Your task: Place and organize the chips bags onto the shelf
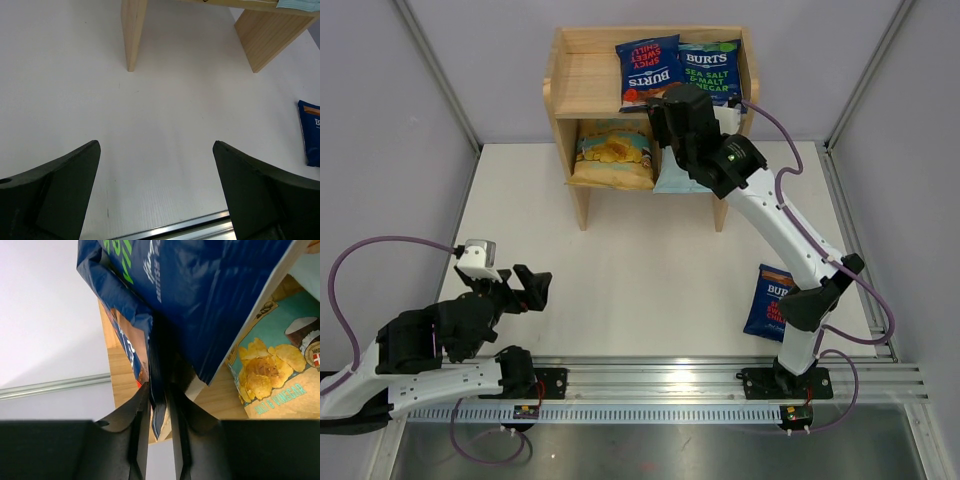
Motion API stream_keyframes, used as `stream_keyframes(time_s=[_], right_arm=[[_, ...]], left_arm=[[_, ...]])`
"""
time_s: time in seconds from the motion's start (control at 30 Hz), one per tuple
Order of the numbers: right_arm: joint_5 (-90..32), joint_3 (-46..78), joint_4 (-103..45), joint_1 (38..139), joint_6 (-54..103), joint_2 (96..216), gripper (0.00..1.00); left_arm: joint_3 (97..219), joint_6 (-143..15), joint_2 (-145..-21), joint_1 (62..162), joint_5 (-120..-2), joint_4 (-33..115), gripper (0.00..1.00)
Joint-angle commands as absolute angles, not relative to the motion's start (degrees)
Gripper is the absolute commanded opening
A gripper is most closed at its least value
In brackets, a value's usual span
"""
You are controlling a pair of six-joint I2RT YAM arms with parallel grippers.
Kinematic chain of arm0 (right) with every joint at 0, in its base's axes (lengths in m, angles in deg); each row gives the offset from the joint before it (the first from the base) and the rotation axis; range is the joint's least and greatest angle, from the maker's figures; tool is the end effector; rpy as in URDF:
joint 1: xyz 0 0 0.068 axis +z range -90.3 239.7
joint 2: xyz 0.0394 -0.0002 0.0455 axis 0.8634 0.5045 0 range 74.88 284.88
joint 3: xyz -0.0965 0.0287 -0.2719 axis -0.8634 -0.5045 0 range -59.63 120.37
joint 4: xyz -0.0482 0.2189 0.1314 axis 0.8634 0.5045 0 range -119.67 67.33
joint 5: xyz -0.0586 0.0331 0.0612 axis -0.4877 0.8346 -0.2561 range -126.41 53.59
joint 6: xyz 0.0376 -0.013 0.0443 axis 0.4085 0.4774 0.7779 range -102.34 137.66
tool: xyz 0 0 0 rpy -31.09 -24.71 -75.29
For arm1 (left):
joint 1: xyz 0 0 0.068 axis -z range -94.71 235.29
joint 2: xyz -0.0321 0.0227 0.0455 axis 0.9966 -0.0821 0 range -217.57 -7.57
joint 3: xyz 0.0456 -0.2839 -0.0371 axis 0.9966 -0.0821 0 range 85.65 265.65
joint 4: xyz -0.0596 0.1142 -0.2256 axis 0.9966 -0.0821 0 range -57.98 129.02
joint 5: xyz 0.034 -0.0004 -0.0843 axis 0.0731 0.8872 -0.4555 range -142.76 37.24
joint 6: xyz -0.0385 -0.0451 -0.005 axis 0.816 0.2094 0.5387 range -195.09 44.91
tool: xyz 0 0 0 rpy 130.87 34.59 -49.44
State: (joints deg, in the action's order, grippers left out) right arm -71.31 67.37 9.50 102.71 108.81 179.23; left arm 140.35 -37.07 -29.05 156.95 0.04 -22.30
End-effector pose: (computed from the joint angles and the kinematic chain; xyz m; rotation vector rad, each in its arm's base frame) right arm 0.3070 0.2522 0.5042 1.1793 1.5495 1.0714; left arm 0.0382 -0.0052 0.3528 0.0077 1.8758 -0.3675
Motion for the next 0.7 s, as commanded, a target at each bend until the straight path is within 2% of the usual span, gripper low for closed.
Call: stream_keyframes(time_s=[0.0, 0.4, 0.67], right_arm=[[-72.71, 66.93, 6.28, 104.00, 110.38, 177.10, 0.27], [-77.02, 68.25, 2.58, 104.35, 112.67, 179.47, 0.17], [-77.11, 70.71, 2.41, 104.44, 113.29, 182.45, 0.17]], left_arm=[[140.67, -36.25, -28.49, 156.92, 2.35, -21.89, 0.99], [140.50, -36.51, -27.18, 157.01, 1.47, -21.36, 0.99], [140.24, -36.51, -25.59, 157.01, 1.38, -21.19, 0.99]])
